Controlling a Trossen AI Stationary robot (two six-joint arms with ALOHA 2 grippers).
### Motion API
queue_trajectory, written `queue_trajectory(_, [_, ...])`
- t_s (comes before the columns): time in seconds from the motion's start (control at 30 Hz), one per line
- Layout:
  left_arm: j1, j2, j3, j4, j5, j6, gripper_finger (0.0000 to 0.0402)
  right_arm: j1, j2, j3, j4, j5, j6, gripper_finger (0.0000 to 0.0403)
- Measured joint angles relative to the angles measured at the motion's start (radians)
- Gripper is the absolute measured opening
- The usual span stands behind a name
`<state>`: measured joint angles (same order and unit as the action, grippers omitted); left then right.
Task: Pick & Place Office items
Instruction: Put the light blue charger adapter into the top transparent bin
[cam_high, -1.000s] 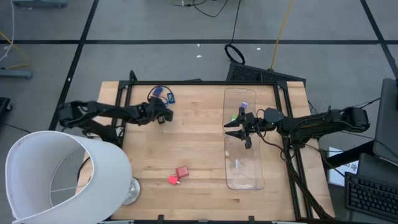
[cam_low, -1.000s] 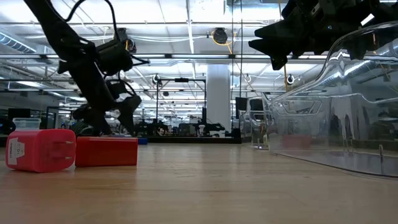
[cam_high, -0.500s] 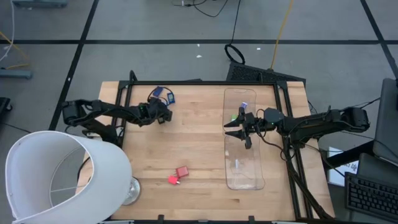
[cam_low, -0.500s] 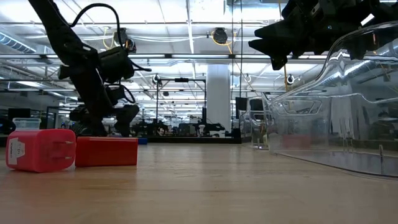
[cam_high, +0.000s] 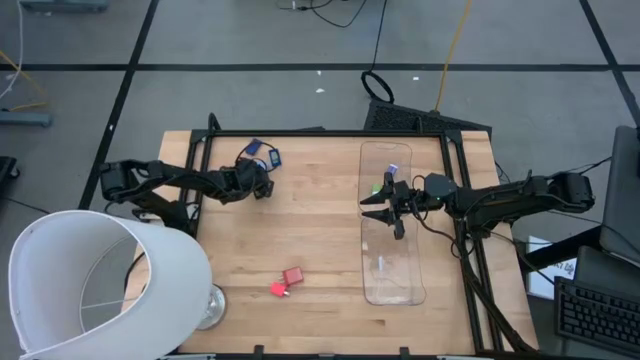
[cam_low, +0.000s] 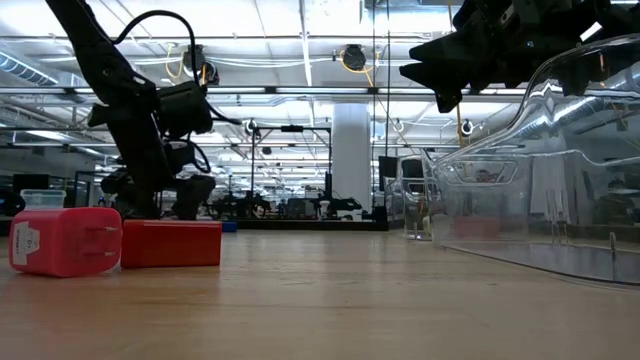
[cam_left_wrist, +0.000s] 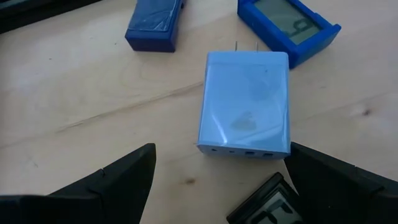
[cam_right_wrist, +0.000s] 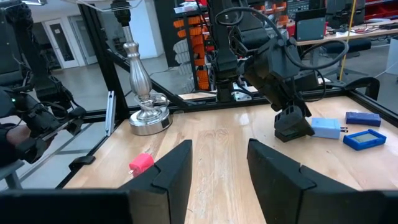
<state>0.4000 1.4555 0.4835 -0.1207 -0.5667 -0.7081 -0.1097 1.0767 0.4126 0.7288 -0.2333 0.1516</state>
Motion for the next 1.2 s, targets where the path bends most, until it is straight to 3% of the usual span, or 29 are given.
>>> queue_trajectory(0.87, [0.0, -0.001, 0.0, 0.044, 0.033, 0.049, 0.0351, 0.0, 0.0, 0.0, 0.0, 0.0, 0.0, 0.0144])
queue_trajectory(1.2, [0.0, -0.001, 0.0, 0.054, -0.007, 0.05, 0.0351, 0.0, 0.0, 0.0, 0.0, 0.0, 0.0, 0.0144])
